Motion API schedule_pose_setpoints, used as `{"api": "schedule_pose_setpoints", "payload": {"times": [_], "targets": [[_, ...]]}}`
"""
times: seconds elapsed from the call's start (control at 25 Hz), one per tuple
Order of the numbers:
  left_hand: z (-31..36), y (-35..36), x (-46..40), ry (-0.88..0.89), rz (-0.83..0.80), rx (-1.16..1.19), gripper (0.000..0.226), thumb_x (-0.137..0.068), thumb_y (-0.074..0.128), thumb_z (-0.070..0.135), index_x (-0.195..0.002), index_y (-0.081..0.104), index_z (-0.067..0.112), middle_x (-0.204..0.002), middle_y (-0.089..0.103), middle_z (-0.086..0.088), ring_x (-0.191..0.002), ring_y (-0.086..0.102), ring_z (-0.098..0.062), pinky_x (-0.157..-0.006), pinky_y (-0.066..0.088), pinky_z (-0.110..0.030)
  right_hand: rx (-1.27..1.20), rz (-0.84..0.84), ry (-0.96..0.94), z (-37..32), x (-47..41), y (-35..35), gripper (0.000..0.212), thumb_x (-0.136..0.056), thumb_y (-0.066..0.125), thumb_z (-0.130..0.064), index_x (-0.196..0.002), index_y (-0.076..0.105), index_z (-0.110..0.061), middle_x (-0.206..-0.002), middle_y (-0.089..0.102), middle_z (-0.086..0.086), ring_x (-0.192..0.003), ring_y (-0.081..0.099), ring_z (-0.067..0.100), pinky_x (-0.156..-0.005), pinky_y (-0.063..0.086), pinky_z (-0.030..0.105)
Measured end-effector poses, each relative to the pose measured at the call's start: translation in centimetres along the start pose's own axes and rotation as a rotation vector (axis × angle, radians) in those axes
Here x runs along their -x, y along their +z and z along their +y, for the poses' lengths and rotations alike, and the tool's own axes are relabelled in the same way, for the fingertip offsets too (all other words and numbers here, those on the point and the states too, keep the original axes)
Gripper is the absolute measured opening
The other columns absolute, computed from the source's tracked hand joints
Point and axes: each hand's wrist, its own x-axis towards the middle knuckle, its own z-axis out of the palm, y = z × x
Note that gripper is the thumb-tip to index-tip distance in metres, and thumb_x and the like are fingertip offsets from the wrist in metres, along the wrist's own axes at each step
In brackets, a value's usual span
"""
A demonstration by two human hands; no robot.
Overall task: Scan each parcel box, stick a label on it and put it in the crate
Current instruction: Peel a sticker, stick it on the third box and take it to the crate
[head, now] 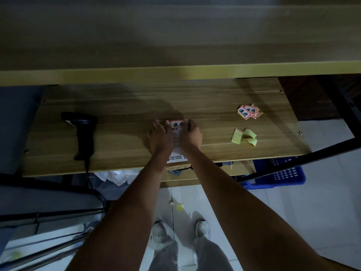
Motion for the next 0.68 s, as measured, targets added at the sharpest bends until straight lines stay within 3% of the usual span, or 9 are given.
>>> {"api": "schedule_pose_setpoints", "payload": {"times": [0.2, 0.44, 0.68], "targets": [[-0.03, 0.2, 0.01, -0.006, -0.005, -0.091, 0.06, -0.094, 0.045, 0.052, -0.13, 0.045, 0.005, -0.131, 0.055, -0.017, -0.121, 0.05, -0.036, -0.094, 0.039, -0.037, 0.001, -0.015, -0.001, 0.12, -0.01, 0.01, 0.038, -0.093, 0.051, -0.051, -0.103, 0.065, -0.017, -0.093, 0.072, 0.005, -0.084, 0.067, 0.021, -0.067, 0.051, 0.029], [-0.73, 0.62, -0.85, 0.0, -0.028, -0.018, 0.051, -0.096, 0.046, 0.044, -0.123, 0.047, 0.001, -0.124, 0.058, -0.02, -0.118, 0.05, -0.039, -0.098, 0.036, -0.04, 0.143, -0.005, -0.014, -0.47, 0.16, 0.01, 0.039, -0.103, 0.032, -0.039, -0.11, 0.061, -0.013, -0.104, 0.069, 0.011, -0.092, 0.065, 0.03, -0.066, 0.036, 0.027], [-0.31, 0.45, -0.19, -0.039, -0.028, 0.009, 0.063, -0.092, 0.048, 0.053, -0.132, 0.043, 0.005, -0.13, 0.055, -0.019, -0.122, 0.048, -0.036, -0.094, 0.041, -0.039, 0.07, -0.022, -0.023, -0.03, 0.25, 0.09, 0.04, -0.096, 0.044, -0.049, -0.107, 0.063, -0.016, -0.099, 0.071, 0.007, -0.089, 0.067, 0.025, -0.07, 0.048, 0.029]]}}
